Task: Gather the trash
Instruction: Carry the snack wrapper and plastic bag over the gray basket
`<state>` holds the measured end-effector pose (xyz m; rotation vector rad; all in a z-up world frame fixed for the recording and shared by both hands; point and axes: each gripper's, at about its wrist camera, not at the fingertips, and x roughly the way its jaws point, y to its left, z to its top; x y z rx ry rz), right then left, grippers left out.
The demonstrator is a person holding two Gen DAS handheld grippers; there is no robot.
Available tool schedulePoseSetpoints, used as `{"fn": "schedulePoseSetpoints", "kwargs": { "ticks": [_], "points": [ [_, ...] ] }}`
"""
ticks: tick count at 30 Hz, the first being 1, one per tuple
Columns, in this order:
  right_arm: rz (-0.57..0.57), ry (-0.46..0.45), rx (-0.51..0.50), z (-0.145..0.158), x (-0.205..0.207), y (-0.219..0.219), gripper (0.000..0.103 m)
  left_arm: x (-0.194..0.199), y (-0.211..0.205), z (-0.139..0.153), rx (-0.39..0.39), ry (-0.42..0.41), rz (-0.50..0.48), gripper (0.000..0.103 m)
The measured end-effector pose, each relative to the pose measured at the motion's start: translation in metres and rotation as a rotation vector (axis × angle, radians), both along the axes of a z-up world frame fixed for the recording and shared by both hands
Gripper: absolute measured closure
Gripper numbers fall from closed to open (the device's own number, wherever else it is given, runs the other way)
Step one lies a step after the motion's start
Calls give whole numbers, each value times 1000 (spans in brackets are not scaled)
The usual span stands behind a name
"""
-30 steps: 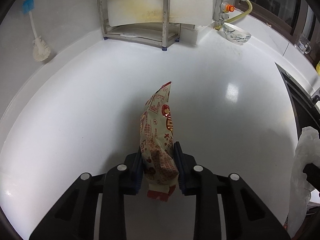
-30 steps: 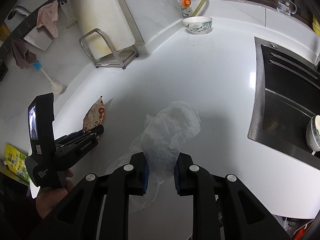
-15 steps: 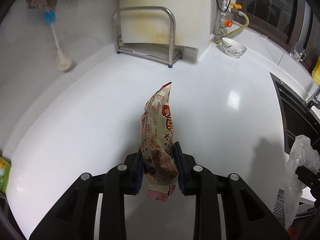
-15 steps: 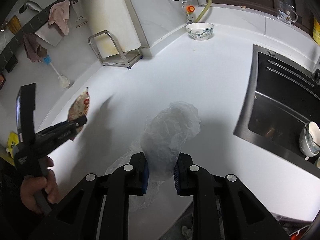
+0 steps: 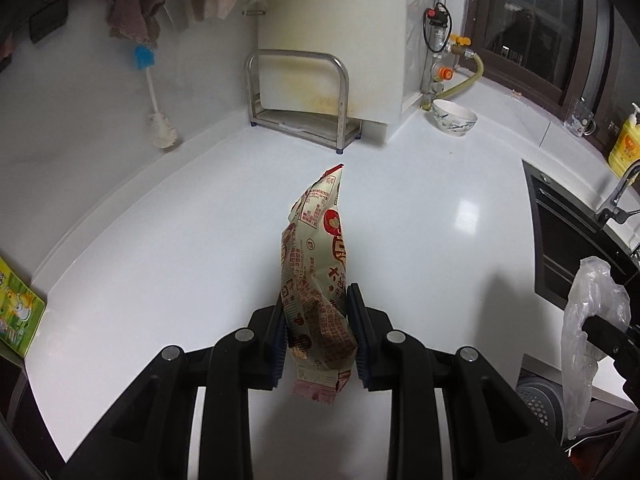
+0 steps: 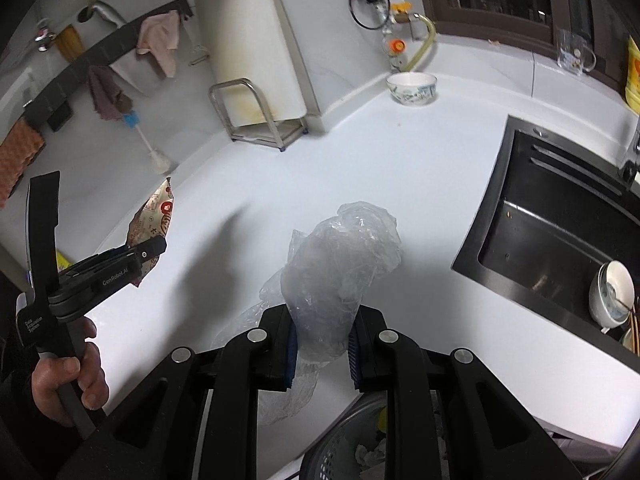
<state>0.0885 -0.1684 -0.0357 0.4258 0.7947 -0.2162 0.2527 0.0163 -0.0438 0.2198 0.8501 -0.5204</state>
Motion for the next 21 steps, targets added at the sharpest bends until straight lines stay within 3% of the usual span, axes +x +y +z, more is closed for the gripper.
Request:
{"fn": "schedulePoseSetpoints", "kwargs": {
  "ticks": [11,21],
  "points": [
    [88,-36,27,3,-34,-21,83,-50,-1,23,-4,-33,84,76],
    [241,-41,47,-1,-87,-61,83,-137,-18,29,4,-26,252,76]
  ]
}}
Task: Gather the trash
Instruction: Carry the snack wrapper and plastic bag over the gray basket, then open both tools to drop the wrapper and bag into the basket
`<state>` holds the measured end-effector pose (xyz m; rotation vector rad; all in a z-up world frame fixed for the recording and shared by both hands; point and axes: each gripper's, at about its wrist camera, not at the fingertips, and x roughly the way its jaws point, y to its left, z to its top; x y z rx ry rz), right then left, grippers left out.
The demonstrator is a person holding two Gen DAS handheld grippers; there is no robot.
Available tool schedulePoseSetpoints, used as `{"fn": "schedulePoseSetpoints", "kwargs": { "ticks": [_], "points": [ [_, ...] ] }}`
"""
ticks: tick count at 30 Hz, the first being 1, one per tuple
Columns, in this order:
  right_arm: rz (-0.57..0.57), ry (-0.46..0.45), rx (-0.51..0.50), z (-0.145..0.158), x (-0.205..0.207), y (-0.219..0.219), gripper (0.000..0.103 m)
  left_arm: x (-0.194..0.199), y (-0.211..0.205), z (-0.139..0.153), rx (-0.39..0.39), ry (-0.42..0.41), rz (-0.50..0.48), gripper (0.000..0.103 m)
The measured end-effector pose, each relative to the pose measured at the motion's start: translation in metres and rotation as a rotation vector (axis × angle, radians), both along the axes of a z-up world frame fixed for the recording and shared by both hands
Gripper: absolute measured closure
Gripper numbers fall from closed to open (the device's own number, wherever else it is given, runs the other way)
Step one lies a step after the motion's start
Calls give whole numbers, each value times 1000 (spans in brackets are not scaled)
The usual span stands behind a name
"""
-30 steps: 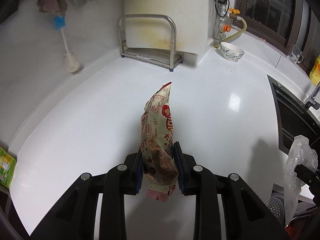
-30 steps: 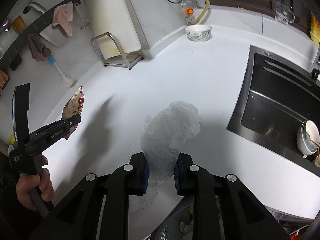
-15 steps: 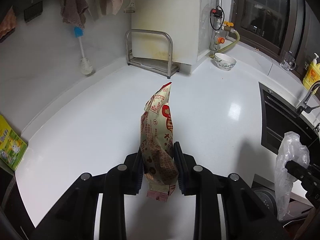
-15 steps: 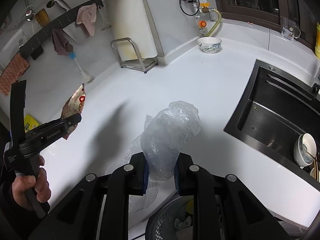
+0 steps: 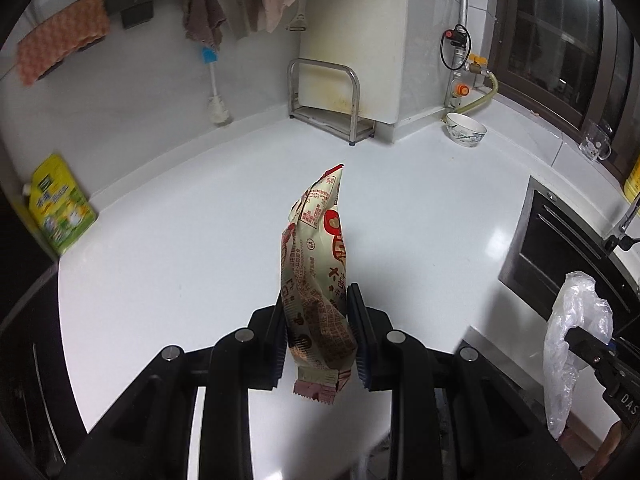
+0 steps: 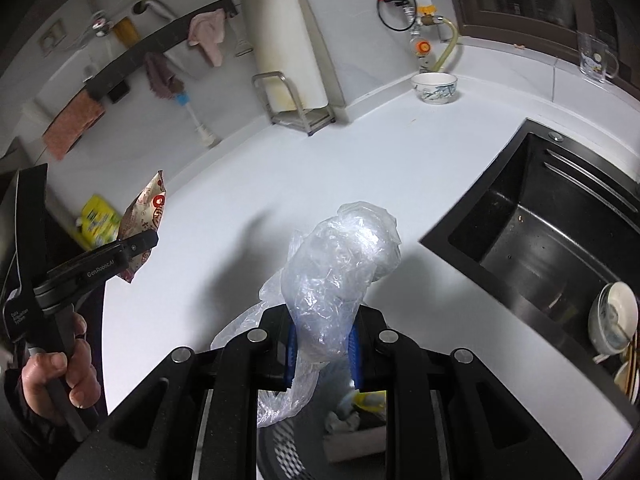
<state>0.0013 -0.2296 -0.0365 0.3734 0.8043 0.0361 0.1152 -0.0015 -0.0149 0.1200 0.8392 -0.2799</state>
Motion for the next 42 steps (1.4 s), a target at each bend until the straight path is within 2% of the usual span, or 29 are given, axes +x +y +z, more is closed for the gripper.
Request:
{"fn": "schedulePoseSetpoints", "kwargs": {
  "ticks": [7,13,19,27,29,34,35,36,37,38,39,42],
  "points": [
    [124,28,5,-21,-34,-28,83,-74,-25,-3,-17,1,120,76],
    [223,91,1,-42,-54,-27,83,-114,-33,-13,-12,43,161,76],
    [279,150,0,-66,-61,-10,83,-138,-35,-43,-7,116,164,76],
    [283,237,-8,-101,-61,2,83,-156,-38,-87,-3,229,133,73],
    [281,251,0,-108,-61,4,82,-158,-39,-95,-3,243,123,69],
    [279,262,1,-114,-55,6,82,-157,-39,-106,-1,272,119,69],
    [280,260,0,-114,-56,8,80,-157,-40,-106,1,274,119,68],
    [283,260,-2,-113,-55,8,73,-158,-40,-105,2,273,119,63],
    [282,256,-14,-112,-56,9,68,-158,-40,-103,1,267,121,53],
    [275,249,-26,-110,-57,9,58,-158,-40,-101,2,259,125,47],
    [269,241,-32,-108,-58,8,52,-159,-39,-97,-1,244,130,40],
    [266,240,-29,-104,-59,5,52,-158,-38,-90,0,231,140,40]
  ]
}}
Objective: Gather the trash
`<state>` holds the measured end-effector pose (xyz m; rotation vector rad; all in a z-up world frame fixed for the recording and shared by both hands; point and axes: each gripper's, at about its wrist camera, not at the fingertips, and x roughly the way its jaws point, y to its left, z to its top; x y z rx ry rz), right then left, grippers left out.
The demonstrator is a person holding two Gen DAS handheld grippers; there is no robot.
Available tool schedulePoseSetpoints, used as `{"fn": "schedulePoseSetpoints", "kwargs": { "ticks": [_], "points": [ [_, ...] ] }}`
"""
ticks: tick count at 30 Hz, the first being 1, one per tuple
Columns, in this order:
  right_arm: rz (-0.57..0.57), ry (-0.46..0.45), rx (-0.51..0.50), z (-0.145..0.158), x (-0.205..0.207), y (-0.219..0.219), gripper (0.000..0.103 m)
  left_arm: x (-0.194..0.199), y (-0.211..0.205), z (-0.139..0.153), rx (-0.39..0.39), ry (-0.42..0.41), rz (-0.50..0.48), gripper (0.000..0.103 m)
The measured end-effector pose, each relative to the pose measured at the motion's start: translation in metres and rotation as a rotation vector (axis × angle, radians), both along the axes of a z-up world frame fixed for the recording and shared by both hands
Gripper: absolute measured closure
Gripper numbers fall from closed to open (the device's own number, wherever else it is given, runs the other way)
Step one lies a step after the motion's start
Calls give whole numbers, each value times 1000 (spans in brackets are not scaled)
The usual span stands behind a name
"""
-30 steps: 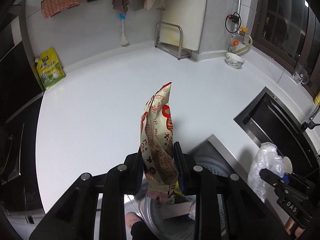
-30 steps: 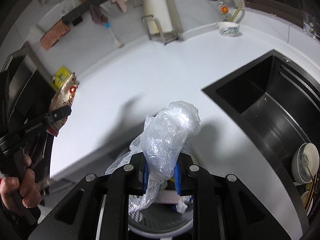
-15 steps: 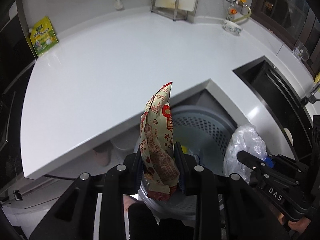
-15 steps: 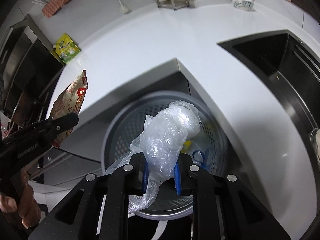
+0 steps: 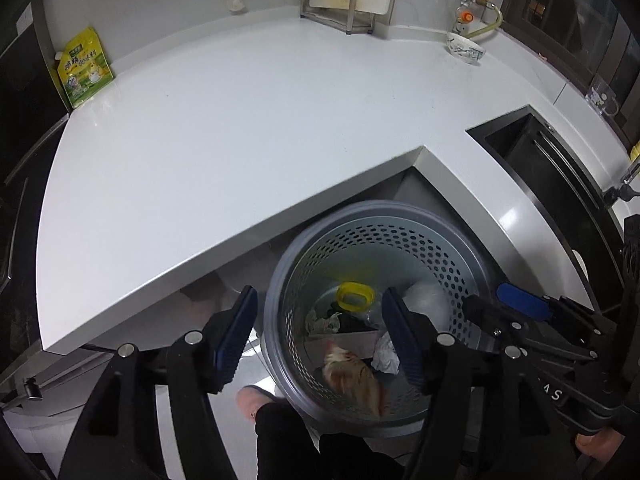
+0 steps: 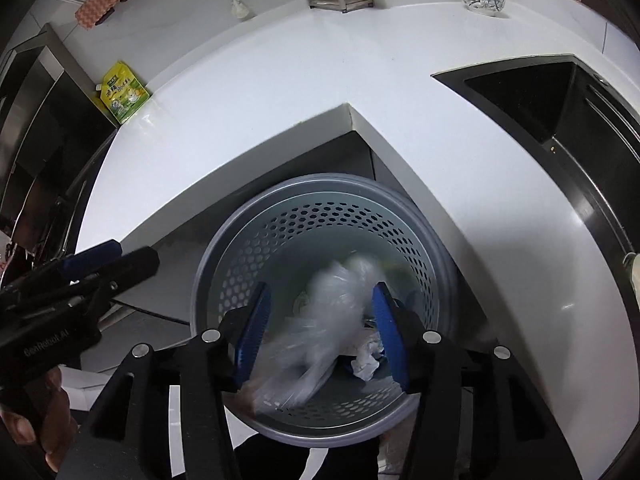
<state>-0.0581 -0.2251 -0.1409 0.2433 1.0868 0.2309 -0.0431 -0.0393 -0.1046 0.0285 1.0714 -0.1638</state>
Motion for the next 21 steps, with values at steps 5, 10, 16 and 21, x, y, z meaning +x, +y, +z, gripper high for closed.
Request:
{"fn": "schedulePoseSetpoints", "kwargs": {
  "ticks": [5,10,16,21],
  "points": [
    [-14,3,18,11,-4,-5,52,-1,3,8,5,0,29,35],
    [-3,-13,16,25,-11,-4,51,-2,3,19,7,-17,51,26],
    [8,-18,8,37,-18,-3,46,-6,0,32,14,-36,68,21],
    [14,-32,0,48,-23,-5,39,-9,0,44,25,-60,90,11]
  ]
}}
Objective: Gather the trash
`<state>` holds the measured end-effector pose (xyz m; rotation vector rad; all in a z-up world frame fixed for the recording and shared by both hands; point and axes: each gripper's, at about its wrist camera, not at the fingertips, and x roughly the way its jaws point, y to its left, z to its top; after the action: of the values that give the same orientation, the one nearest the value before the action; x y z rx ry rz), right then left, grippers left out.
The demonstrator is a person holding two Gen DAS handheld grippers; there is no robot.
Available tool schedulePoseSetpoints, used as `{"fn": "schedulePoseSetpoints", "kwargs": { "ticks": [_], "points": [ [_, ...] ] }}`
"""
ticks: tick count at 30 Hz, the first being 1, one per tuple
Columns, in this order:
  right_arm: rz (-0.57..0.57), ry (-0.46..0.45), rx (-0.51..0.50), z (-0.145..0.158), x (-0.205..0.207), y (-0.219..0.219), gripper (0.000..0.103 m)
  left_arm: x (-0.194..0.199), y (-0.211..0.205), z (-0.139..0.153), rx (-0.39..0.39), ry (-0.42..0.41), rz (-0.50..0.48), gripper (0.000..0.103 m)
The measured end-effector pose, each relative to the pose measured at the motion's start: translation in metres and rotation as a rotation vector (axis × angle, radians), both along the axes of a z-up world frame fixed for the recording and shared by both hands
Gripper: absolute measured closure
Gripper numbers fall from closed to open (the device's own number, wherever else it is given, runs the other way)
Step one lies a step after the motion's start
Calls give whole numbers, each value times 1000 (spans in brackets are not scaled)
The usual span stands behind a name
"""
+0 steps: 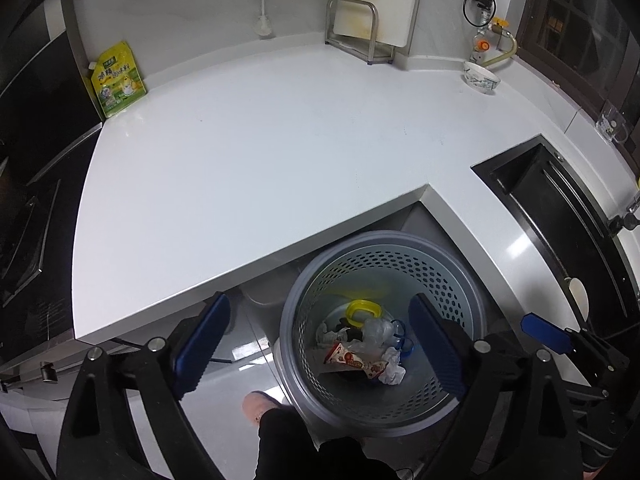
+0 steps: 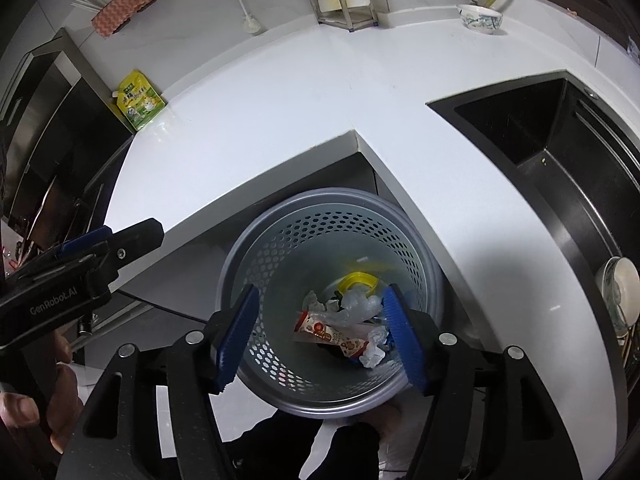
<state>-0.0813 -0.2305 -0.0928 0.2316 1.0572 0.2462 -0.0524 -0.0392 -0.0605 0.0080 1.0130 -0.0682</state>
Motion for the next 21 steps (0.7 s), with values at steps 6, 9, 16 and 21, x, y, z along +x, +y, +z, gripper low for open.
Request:
{"fn": "schedulePoseSetpoints", "kwargs": {
  "ticks": [6,9,16,21],
  "points": [
    [-10,-6,-7,12,-6,-5,37,-3,-3,9,4,-3,14,9],
    [-14,-17,-15,18,-8,-8,36,-6,-5,14,7,-11,18,7],
    [-13,-28,-25,26,-11,-11,36,-10,-3,20,17,-17,39,6],
    [-7,-41,-35,30,-12,-9,34,-12,-3,22,20,-20,50,6]
  ]
}}
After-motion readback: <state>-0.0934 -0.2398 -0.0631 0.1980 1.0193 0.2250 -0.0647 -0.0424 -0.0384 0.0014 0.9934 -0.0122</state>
